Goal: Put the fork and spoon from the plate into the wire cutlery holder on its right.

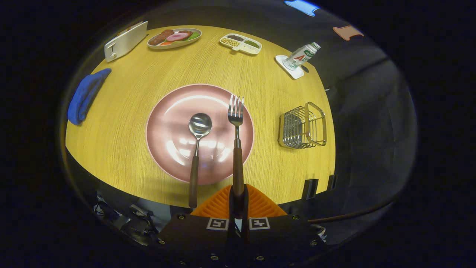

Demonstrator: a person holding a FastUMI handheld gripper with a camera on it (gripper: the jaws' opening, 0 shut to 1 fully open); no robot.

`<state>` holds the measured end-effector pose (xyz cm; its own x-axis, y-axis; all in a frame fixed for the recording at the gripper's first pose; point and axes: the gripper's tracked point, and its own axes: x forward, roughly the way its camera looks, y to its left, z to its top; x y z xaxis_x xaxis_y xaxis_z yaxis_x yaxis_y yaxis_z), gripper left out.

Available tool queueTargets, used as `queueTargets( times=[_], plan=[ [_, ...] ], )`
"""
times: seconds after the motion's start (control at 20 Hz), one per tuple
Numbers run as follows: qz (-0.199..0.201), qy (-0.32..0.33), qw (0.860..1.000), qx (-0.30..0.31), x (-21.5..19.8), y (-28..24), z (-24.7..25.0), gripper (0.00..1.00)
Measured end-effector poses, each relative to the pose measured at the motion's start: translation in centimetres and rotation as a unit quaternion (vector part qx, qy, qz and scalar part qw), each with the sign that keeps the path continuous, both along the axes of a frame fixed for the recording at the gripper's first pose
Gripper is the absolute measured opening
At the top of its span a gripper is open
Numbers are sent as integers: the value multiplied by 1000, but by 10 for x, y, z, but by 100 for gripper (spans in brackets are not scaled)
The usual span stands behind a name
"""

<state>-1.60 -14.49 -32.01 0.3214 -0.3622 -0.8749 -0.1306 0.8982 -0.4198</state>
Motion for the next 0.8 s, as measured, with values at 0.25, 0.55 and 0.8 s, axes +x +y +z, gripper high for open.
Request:
queueTargets(
  times=[0.25,0.55,0.8],
  plan=[
    [-35,-26,999,-13,6,-25,30,6],
    [-86,-36,996,-15,8,-67,44,6],
    [-121,-28,992,-14,7,-100,45,6]
  ],
)
